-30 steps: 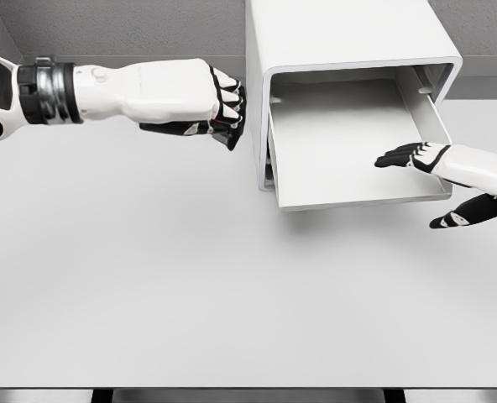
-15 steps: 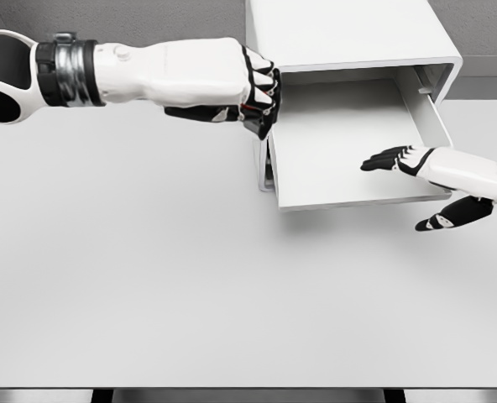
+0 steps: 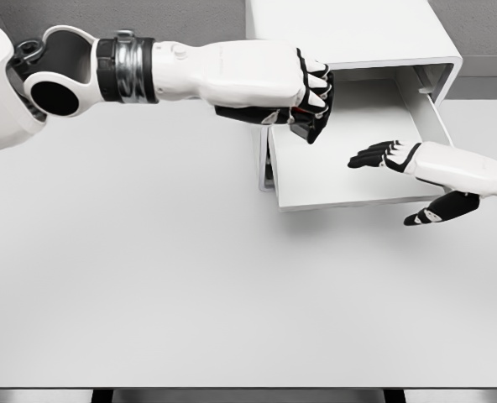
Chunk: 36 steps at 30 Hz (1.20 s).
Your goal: Slide open multi-storey tabletop storage cabinets and put open load switch and slide close multi-storey tabletop storage cabinets
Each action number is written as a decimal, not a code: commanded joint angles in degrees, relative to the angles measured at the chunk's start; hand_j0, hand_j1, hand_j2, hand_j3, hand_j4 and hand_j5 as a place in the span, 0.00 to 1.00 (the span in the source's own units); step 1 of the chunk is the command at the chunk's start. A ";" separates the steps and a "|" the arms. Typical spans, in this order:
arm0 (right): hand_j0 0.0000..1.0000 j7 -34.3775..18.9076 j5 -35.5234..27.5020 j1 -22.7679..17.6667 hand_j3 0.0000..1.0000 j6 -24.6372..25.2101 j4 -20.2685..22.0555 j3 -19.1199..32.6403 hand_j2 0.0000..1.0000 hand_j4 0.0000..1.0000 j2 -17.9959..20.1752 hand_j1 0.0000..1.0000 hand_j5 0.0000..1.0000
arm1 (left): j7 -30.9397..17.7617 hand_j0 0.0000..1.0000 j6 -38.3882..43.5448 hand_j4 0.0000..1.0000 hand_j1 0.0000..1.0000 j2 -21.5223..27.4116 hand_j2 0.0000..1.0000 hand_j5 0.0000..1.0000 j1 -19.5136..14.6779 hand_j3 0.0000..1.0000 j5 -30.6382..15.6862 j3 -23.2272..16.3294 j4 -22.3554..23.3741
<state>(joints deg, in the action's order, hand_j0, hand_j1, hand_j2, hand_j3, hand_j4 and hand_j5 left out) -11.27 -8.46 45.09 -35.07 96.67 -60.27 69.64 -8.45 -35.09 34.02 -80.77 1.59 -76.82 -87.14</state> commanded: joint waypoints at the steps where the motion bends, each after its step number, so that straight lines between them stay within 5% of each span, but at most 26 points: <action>1: 1.00 0.02 -0.33 0.00 1.00 0.07 -0.07 0.07 1.00 1.00 0.24 1.00 1.00 | -0.07 0.36 0.09 0.36 0.36 -2.20 0.36 0.36 0.00 0.36 -0.27 -0.26 2.24; 23: 1.00 -0.33 -0.33 -0.26 1.00 0.07 -0.25 0.51 1.00 1.00 1.20 1.00 1.00 | -0.16 0.36 0.09 0.36 0.36 -14.77 0.36 0.36 0.26 0.36 3.24 -2.90 17.62; 36: 1.00 -0.33 -0.42 -0.26 1.00 0.07 -0.34 0.24 1.00 1.00 1.20 1.00 1.00 | -0.16 0.36 0.09 0.36 0.36 -17.49 0.36 0.36 0.00 0.36 4.12 -3.87 21.05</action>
<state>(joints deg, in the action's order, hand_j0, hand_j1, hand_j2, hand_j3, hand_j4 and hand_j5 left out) -11.63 -8.40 44.82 -35.07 96.32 -60.12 70.79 -8.63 -35.09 16.97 -80.77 6.14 -80.79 -66.32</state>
